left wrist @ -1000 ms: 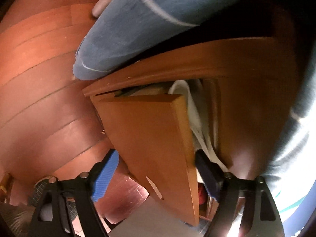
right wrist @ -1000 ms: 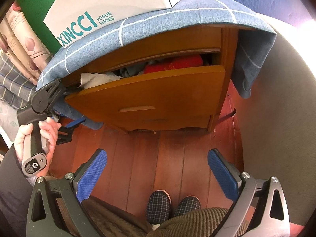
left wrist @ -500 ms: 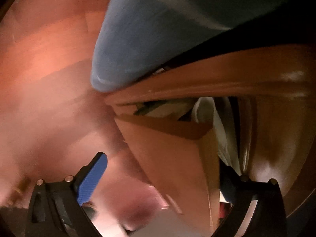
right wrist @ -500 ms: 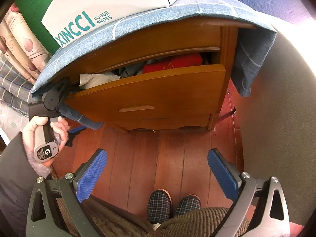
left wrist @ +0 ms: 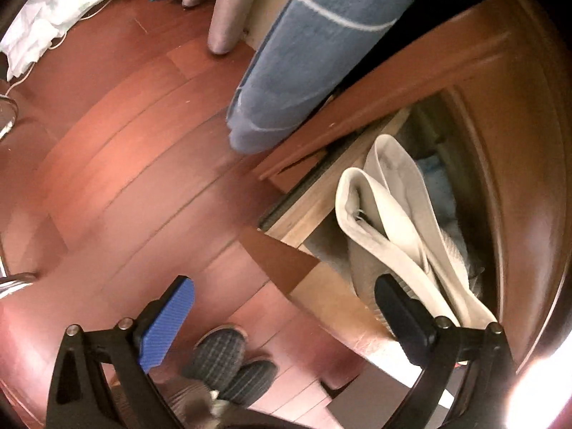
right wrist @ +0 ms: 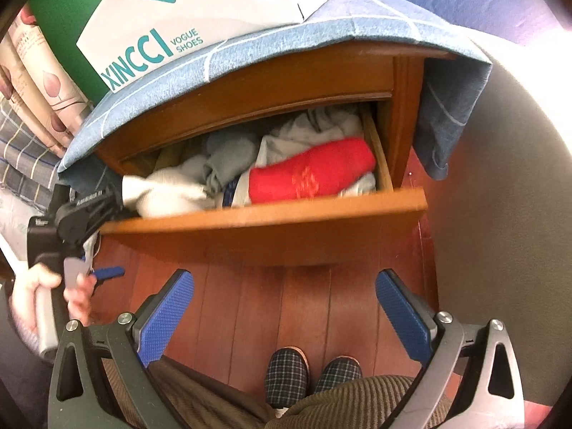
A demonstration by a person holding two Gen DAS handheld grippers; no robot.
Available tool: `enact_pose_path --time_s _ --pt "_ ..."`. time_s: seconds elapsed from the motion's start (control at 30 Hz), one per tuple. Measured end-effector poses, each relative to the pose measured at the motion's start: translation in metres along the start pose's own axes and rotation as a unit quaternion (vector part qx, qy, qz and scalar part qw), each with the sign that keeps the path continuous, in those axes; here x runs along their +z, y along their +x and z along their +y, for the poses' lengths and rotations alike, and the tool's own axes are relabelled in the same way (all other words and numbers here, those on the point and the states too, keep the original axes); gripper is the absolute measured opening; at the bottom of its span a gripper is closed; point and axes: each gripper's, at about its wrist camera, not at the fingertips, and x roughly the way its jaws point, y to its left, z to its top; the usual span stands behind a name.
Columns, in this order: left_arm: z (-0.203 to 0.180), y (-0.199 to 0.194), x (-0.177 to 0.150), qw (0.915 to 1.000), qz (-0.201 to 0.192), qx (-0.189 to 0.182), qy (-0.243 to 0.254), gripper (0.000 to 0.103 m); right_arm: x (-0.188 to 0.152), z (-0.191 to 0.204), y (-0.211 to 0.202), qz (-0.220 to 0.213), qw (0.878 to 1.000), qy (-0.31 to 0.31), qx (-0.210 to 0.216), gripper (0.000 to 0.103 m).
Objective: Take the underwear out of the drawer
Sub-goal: 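Hook the drawer front with the left tool and pull it open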
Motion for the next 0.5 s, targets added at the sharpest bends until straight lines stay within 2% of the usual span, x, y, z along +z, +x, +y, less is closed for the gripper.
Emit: enact_pose_path --time_s 0.2,0.37,0.5 --pt "-0.005 -0.014 -0.011 0.9990 0.013 0.028 0.031 0.103 0.005 -0.004 -0.007 0.006 1.000 0.003 -0.005 0.101" --pt "-0.003 -0.017 -0.016 0.9972 0.020 0.050 0.052 0.103 0.016 -0.008 -0.011 0.034 0.999 -0.003 -0.017 0.101" --pt "-0.007 -0.029 -0.017 0.9964 0.028 0.054 0.059 0.103 0.040 -0.014 -0.014 0.053 0.998 0.016 -0.010 0.102"
